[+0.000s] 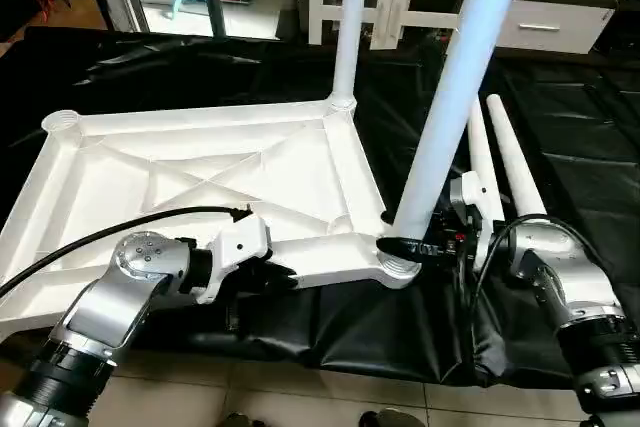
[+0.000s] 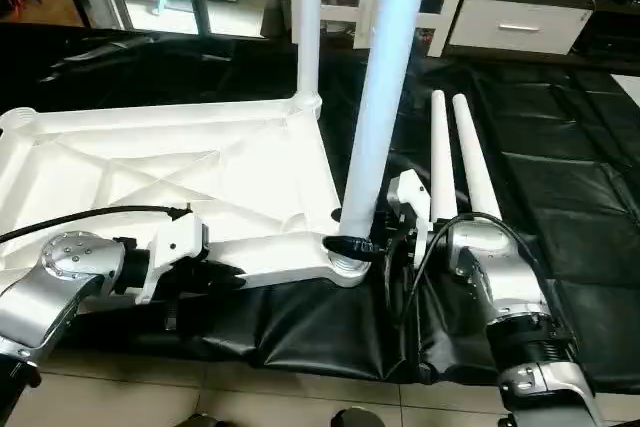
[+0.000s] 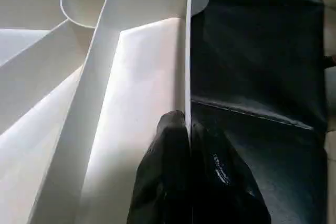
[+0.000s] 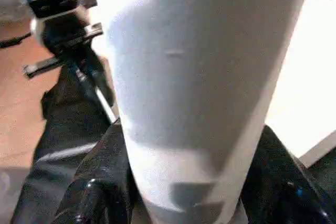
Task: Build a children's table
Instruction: Insert table leg to table base
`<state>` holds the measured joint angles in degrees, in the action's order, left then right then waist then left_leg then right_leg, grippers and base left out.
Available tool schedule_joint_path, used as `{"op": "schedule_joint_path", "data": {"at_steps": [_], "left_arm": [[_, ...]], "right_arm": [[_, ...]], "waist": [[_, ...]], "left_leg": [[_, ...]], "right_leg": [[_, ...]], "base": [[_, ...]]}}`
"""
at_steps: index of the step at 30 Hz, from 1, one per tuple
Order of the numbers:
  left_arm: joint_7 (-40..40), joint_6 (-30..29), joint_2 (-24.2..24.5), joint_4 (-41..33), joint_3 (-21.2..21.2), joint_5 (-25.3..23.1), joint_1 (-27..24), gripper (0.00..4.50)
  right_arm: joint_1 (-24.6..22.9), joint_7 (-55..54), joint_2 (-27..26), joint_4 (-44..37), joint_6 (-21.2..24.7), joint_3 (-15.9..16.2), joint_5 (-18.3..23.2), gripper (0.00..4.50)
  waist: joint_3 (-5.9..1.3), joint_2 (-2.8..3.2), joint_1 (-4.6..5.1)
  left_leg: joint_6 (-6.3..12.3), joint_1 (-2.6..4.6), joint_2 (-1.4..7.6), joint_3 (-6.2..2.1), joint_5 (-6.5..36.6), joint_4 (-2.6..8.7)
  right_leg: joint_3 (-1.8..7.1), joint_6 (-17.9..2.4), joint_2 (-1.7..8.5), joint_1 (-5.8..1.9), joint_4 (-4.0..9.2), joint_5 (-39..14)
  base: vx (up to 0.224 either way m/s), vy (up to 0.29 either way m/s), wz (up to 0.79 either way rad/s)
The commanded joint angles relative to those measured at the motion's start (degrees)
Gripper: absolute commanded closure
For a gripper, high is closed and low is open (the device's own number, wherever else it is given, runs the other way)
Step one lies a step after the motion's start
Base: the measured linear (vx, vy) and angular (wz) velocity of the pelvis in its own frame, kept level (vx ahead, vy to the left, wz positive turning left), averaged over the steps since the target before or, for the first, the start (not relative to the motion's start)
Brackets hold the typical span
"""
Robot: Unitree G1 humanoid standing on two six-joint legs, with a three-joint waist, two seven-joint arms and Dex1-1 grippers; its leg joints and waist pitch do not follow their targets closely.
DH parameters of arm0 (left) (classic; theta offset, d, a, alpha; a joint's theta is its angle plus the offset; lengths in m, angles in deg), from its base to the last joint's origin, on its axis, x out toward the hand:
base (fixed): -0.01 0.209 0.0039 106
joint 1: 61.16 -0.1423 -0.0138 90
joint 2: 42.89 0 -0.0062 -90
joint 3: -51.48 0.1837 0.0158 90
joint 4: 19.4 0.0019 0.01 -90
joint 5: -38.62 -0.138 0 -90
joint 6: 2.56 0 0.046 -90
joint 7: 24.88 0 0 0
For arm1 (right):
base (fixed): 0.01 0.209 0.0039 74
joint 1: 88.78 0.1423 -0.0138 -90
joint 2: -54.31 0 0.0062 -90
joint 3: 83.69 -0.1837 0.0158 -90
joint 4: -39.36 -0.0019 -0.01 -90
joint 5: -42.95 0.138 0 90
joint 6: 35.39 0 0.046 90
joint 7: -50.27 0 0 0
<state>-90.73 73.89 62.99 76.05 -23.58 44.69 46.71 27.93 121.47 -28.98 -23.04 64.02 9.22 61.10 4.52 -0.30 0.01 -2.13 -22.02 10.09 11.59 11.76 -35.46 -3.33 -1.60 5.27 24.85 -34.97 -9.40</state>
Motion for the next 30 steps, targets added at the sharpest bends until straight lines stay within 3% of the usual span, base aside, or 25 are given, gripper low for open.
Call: {"op": "schedule_joint_path", "data": {"at_steps": [1, 3, 11, 18, 20, 21, 25, 28, 30], "left_arm": [[-0.5, 1.8, -1.4, -0.8, 0.5, 1.2, 0.4, 4.50], [-0.3, 1.7, -1.5, -0.8, 0.6, 1.2, 0.4, 4.50], [0.2, 1.8, -1.8, -0.8, 0.8, 1.2, 0.3, 4.50], [0.6, 2.4, -2.1, -0.4, 0.9, 0.1, 0.0, 4.50], [0.7, 2.5, -2.1, -0.3, 1.1, -0.2, -0.1, 4.50], [0.7, 2.7, -2.1, -0.2, 1.3, -0.5, -0.1, 4.50], [0.9, 2.9, -2.4, -0.2, 1.5, -0.8, -0.3, 4.50], [1.0, 3.0, -2.5, -0.1, 1.5, -0.8, -0.2, 4.50], [1.1, 3.1, -2.6, 0.2, 1.3, -0.9, -0.1, 4.50]], "right_arm": [[1.4, -6.0, -1.2, 1.8, 4.1, -2.6, 1.5, 2.41], [1.9, -9.3, -2.5, 2.6, 6.4, -3.6, 2.1, 2.41], [2.6, -13.7, -5.5, 3.9, 8.8, -6.8, 4.7, 2.43], [2.9, -17.7, -7.3, 3.9, 12.4, -10.3, 7.2, 2.43], [3.0, -18.4, -7.5, 4.1, 13.1, -10.9, 7.7, 2.48], [3.1, -19.2, -7.6, 4.4, 13.4, -11.4, 7.9, 2.51], [3.2, -20.0, -7.9, 4.7, 13.9, -12.2, 8.0, 2.53], [2.8, -19.5, -7.8, 3.9, 13.0, -11.3, 6.9, 2.53], [1.8, -17.2, -6.9, 2.4, 9.0, -8.5, 4.6, 2.53]], "waist": [[-3.47, -0.39, 0.18], [-3.41, -0.37, 0.46], [-3.31, -0.39, 1.16], [-2.94, -0.55, 1.37], [-3.31, -0.26, 1.30], [-3.52, -0.19, 1.22], [-3.37, -0.43, 1.08], [-3.43, -0.43, 1.08], [-3.42, -0.48, 1.00]], "left_leg": [[2.97, 1.01, 3.11, -1.58, 13.1, 5.16], [2.49, 0.93, 3.10, -1.67, 13.6, 5.24], [2.13, 0.99, 3.06, -1.74, 15.1, 5.28], [1.21, 1.36, 2.82, -1.95, 17.9, 5.36], [0.98, 1.21, 2.97, -2.02, 16.9, 5.34], [0.78, 1.33, 3.15, -1.89, 15.8, 5.40], [1.32, 1.18, 3.06, -1.63, 14.9, 5.39], [1.68, 1.09, 3.06, -1.54, 13.7, 5.34], [1.82, 0.99, 3.08, -1.47, 13.3, 5.26]], "right_leg": [[2.66, -10.8, 2.86, -2.86, 4.81, -20.8], [2.64, -10.5, 2.90, -2.85, 4.87, -21.5], [2.65, -10.1, 2.90, -2.68, 5.08, -23.1], [2.66, -7.4, 2.98, -2.22, 5.96, -30.4], [2.60, -7.7, 2.97, -2.26, 5.78, -28.7], [2.63, -8.8, 2.92, -2.27, 5.50, -25.3], [2.68, -10.1, 2.88, -2.41, 5.12, -21.9], [2.70, -10.8, 2.86, -2.55, 4.84, -19.8], [2.68, -11.0, 2.97, -2.60, 4.76, -19.3]], "base": [[0.000, 0.000, 0.00], [0.000, 0.000, 0.00], [0.000, 0.000, 0.00], [0.000, 0.000, 0.00], [0.000, 0.000, 0.00], [0.000, 0.000, 0.00], [0.000, 0.000, 0.00], [0.000, 0.000, 0.00], [0.000, 0.000, 0.00]]}}
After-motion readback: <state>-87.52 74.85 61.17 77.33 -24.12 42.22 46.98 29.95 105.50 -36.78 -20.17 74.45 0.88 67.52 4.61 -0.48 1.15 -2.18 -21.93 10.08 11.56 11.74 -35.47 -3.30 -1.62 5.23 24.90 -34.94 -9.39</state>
